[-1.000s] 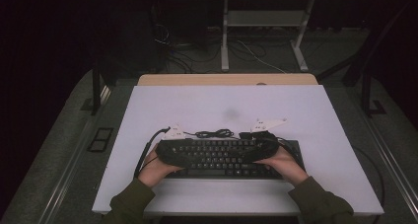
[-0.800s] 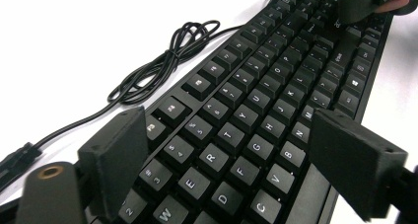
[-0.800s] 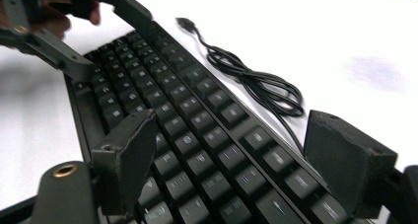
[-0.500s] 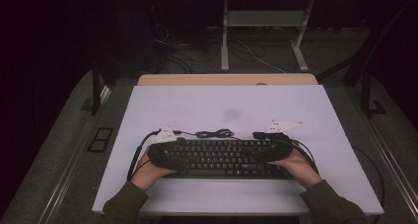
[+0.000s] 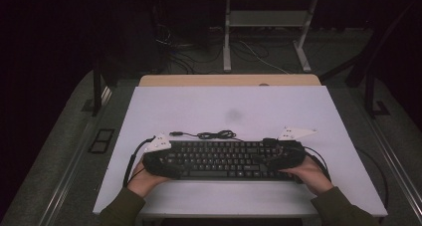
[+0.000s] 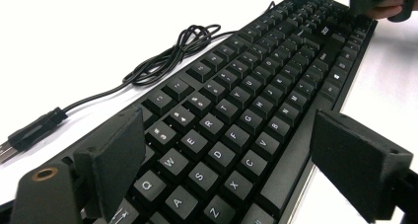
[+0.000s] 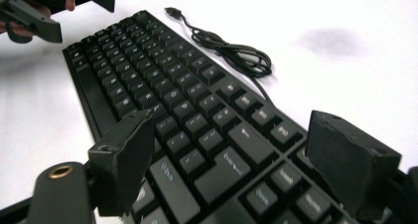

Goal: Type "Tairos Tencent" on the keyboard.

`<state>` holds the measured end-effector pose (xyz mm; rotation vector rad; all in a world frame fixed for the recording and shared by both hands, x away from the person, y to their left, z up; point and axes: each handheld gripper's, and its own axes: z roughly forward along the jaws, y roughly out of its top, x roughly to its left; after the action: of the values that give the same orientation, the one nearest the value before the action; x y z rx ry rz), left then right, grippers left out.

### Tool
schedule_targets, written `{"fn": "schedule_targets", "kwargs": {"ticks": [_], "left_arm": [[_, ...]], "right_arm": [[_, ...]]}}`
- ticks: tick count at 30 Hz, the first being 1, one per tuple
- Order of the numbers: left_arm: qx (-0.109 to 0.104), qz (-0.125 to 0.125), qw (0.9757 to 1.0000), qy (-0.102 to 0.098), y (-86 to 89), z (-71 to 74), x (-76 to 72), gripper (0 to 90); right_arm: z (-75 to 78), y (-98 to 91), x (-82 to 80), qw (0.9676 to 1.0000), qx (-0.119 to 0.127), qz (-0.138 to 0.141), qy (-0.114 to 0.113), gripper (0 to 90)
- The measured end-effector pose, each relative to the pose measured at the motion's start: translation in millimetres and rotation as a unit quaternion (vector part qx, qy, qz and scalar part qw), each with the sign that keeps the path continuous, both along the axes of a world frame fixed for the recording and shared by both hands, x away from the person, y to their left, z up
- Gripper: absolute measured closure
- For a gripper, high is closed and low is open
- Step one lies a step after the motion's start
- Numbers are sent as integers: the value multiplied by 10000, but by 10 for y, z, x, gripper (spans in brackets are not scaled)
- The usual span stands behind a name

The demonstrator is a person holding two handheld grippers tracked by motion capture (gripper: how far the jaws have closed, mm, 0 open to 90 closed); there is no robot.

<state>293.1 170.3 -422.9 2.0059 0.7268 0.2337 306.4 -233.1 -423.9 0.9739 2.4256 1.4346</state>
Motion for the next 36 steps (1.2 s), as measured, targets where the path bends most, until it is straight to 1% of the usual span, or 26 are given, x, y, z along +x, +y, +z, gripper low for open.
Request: {"fn": "schedule_targets", "kwargs": {"ticks": [4,6,9,12,16,20,26,31,36], "left_arm": [[-21,-5,10000,3,15,-9,0,129],[-47,-4,10000,-1,14,-6,-1,129],[-11,-28,10000,-8,21,-4,2,130],[-33,6,10000,-10,31,-1,4,132],[-34,7,10000,-11,38,5,2,133],[-22,-18,10000,-16,37,7,2,135],[-26,-18,10000,-23,50,12,2,135],[-19,-27,10000,-28,52,12,1,135],[-9,-29,10000,-34,54,14,3,136]], "right_arm": [[-13,-91,-76,10000,-9,-26,12,183],[-15,-147,-115,10000,28,-65,-44,183],[-27,-230,-174,9999,61,-148,-23,183],[-49,-298,-225,9999,8,-140,-33,182],[-57,-366,-284,9998,8,-190,-54,181],[-66,-437,-316,9997,-30,-221,-61,181],[-82,-523,-346,9996,3,-284,-67,180],[-102,-591,-372,9994,-21,-327,-84,180],[-111,-611,-380,9994,-22,-346,-79,180]]}}
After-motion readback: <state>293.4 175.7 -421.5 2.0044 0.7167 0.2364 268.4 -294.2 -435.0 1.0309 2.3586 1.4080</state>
